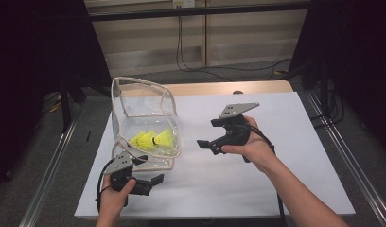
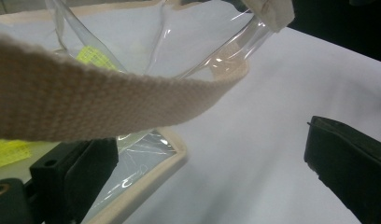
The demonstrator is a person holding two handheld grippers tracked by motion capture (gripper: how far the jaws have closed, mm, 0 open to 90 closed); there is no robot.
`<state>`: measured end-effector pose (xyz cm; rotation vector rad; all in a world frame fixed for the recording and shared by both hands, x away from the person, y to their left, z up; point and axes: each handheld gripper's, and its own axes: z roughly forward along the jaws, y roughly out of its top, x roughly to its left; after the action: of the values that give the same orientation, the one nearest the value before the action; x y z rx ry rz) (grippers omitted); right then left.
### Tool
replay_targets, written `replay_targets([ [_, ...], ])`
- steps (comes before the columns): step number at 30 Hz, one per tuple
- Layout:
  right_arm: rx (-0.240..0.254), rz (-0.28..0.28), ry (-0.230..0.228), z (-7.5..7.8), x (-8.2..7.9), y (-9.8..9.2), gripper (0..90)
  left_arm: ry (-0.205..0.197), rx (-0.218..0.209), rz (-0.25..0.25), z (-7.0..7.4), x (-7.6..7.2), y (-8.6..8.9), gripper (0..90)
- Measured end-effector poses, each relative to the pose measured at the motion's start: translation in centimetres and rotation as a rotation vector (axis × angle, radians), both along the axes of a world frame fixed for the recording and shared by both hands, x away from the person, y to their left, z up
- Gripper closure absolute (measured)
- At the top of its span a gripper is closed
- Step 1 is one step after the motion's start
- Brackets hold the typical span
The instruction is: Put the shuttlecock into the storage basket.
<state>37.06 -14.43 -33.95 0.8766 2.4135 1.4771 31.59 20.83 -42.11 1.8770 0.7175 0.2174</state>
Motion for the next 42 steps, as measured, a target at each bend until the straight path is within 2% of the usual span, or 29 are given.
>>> replay_targets([
  [2, -0.003, -0.003, 0.006, -0.3, 0.0, -0.2, 8.2, 0.000, -0.003, 0.001, 0.0, 0.0, 0.0, 3.1],
  [8, -0.002, -0.015, -0.014, -1.0, -0.4, -1.2, 8.2, 0.000, -0.009, 0.002, 0.0, 0.0, 0.0, 3.0],
  [23, 0.001, -0.050, 0.002, -2.7, -1.0, -3.7, 8.3, -0.002, 0.002, 0.001, 0.0, 0.0, 0.0, 3.0],
  [31, 0.021, -0.076, -0.004, -3.3, -1.7, -5.6, 8.4, 0.001, -0.001, 0.004, 0.0, -0.1, -0.1, 3.0],
  [42, 0.005, -0.102, 0.001, -4.6, -2.3, -7.5, 8.6, 0.001, 0.001, -0.002, -0.1, -0.1, -0.1, 3.1],
])
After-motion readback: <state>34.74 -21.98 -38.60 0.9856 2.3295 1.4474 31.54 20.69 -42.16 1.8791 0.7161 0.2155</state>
